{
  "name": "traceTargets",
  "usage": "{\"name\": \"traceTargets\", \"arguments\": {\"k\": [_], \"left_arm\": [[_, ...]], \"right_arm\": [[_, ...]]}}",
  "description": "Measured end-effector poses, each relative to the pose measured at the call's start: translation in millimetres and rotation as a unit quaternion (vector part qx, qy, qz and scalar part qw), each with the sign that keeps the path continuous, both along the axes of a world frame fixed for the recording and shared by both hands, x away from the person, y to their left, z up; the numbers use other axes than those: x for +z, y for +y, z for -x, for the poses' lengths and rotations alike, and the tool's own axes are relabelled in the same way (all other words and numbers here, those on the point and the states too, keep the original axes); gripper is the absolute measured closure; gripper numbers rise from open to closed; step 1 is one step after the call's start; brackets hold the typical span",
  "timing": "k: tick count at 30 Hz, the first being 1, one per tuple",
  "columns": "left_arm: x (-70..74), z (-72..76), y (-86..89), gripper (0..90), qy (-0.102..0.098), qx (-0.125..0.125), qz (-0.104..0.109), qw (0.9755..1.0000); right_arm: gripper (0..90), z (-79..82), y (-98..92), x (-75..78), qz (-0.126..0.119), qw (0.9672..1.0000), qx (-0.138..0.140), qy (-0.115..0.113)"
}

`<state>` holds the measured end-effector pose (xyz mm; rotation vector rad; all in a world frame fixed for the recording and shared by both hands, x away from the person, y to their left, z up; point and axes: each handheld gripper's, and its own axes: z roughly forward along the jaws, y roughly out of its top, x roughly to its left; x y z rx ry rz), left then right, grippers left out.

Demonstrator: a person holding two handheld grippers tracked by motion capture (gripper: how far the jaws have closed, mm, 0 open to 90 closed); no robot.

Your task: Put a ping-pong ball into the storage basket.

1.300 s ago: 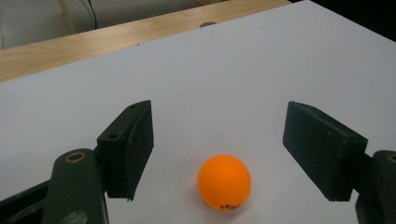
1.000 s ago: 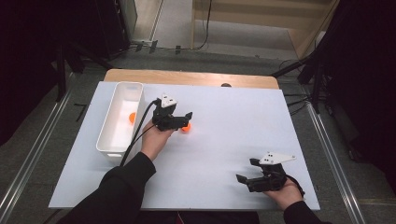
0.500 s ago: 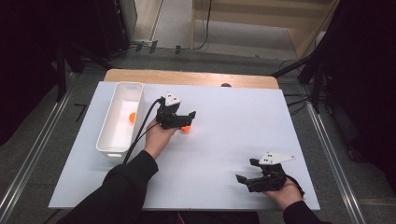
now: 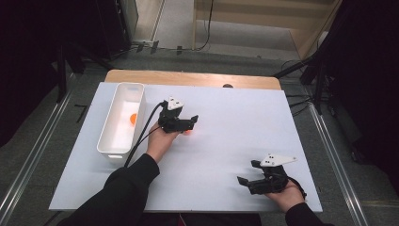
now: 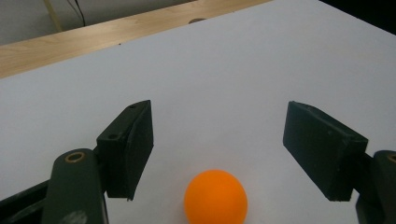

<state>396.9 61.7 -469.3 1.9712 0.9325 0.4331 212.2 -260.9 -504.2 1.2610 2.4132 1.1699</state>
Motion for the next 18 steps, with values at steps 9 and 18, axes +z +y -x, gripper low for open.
{"name": "traceTargets", "arguments": {"k": [9,18], "left_arm": [[-7.1,0.6,2.3,24.8,-0.002,0.002,-0.002,1.0000],[-10.3,1.2,3.3,24.8,0.002,0.003,-0.006,1.0000]], "right_arm": [[11.7,0.3,-1.6,0.3,0.001,1.0000,0.001,-0.003],[11.7,0.9,-0.6,0.1,0.002,1.0000,0.004,-0.001]]}}
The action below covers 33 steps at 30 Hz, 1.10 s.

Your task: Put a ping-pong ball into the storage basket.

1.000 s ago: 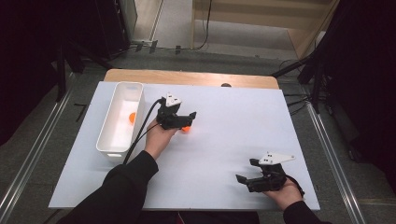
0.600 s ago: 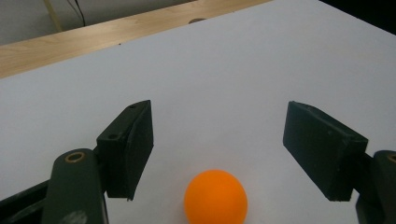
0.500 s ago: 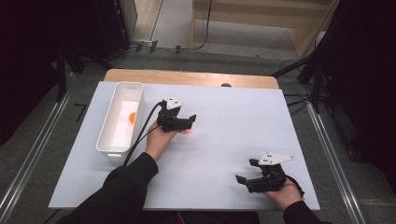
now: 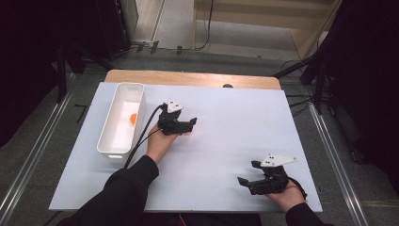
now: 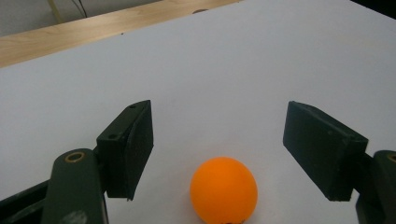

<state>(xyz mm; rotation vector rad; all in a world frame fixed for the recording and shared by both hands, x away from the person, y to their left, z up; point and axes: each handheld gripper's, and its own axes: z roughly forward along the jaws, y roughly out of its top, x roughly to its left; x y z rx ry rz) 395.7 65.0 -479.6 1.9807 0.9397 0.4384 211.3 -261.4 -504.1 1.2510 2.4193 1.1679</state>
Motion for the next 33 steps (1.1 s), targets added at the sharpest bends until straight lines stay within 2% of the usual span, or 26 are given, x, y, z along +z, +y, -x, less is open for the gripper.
{"name": "traceTargets", "arguments": {"k": [2,15,33], "left_arm": [[-2.1,-0.4,1.5,24.8,0.001,0.001,-0.006,1.0000],[-10.5,0.0,2.4,24.8,0.012,0.005,-0.005,0.9999],[-25.2,0.6,-2.8,22.2,0.032,-0.001,-0.040,0.9987]], "right_arm": [[11.7,0.5,0.6,0.1,0.002,1.0000,0.001,0.001],[11.7,0.5,0.9,0.0,0.002,1.0000,0.004,0.001],[11.7,1.1,1.8,0.0,0.002,1.0000,0.008,0.004]]}}
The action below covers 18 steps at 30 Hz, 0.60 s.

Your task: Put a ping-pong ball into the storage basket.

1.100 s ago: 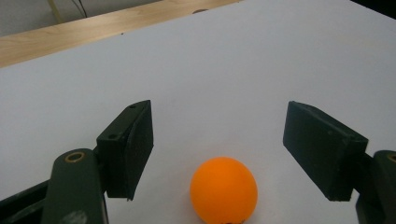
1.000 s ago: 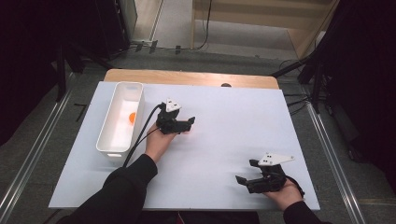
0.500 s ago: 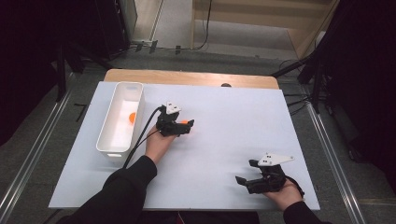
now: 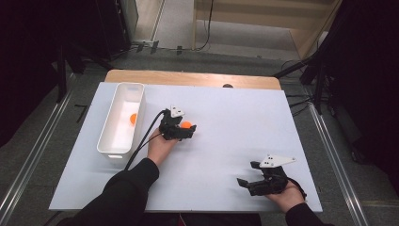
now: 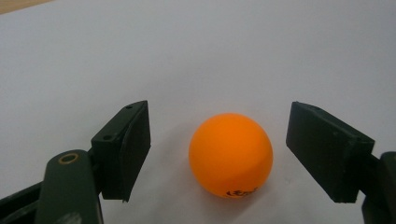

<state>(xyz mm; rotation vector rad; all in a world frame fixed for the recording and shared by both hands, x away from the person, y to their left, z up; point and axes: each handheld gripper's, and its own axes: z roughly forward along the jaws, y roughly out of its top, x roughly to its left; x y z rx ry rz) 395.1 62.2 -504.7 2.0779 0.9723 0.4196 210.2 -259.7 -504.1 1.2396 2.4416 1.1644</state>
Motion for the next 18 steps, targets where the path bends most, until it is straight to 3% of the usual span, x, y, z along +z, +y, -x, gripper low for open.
{"name": "traceTargets", "arguments": {"k": [7,18], "left_arm": [[-6.1,0.0,-1.8,22.2,0.008,-0.002,-0.024,0.9997],[-7.8,-4.2,-0.9,22.3,0.026,0.007,-0.024,0.9994]], "right_arm": [[11.7,-0.2,-0.2,-0.2,0.000,1.0000,0.000,-0.002],[11.7,0.0,-0.1,-0.5,0.002,1.0000,0.000,0.001]]}}
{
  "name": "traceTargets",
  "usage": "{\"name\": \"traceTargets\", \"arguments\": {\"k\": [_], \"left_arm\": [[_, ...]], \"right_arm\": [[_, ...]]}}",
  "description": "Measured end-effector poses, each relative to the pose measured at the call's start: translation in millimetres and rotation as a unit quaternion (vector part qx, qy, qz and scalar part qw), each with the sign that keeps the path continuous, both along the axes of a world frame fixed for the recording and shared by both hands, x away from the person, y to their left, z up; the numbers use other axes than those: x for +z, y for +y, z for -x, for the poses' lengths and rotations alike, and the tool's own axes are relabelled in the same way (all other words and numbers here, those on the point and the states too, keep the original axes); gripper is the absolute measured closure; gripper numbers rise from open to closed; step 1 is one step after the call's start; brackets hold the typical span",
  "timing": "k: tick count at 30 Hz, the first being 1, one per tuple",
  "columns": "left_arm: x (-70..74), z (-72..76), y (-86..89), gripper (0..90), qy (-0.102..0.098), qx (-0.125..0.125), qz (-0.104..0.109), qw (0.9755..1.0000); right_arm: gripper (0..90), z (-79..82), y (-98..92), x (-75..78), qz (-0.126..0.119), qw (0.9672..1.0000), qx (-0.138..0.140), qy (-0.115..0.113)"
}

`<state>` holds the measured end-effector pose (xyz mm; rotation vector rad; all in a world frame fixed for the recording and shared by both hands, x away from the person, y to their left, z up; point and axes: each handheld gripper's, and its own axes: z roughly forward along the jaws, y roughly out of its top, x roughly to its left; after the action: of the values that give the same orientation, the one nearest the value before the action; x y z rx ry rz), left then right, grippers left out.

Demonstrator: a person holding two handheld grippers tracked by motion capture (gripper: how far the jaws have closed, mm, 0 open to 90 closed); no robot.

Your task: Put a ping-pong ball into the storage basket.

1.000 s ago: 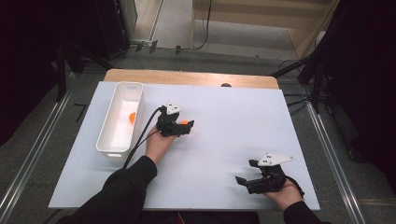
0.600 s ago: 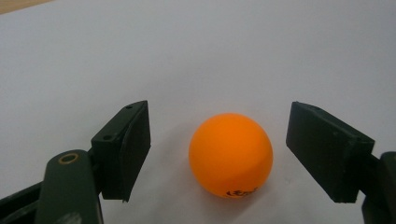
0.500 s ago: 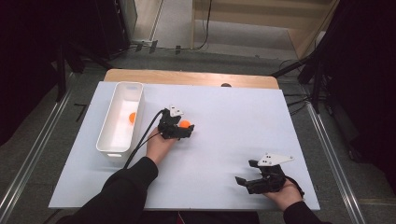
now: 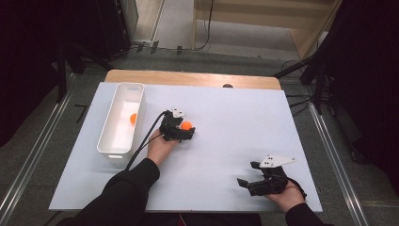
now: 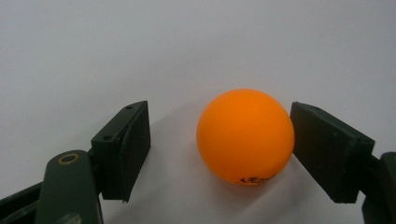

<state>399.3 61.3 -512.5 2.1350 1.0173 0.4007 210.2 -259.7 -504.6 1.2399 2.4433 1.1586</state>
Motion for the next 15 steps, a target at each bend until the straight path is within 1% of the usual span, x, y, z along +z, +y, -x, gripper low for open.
{"name": "traceTargets", "arguments": {"k": [5,6,7,9,11,15], "left_arm": [[-0.4,0.6,-1.3,21.1,-0.002,-0.002,-0.006,1.0000],[-0.6,1.1,-2.3,21.1,-0.004,-0.001,-0.010,0.9999],[-0.5,1.7,-3.3,21.1,-0.007,-0.004,-0.022,0.9997],[-0.8,2.2,-4.4,21.2,-0.010,-0.002,-0.025,0.9996],[-0.9,2.7,-5.1,21.1,-0.013,-0.005,-0.033,0.9994],[-0.9,2.5,-5.0,21.2,-0.013,-0.005,-0.032,0.9994]], "right_arm": [[11.7,0.0,0.7,-0.1,0.001,1.0000,0.000,0.001],[11.7,0.0,0.7,-0.1,0.001,1.0000,0.000,0.001],[11.7,0.1,0.8,-0.2,0.001,1.0000,0.000,0.001],[11.7,0.1,0.8,-0.3,0.002,1.0000,0.000,0.000],[11.7,0.0,0.7,-0.3,0.002,1.0000,0.000,0.001],[11.7,0.0,0.8,-0.4,0.003,1.0000,0.000,0.001]]}}
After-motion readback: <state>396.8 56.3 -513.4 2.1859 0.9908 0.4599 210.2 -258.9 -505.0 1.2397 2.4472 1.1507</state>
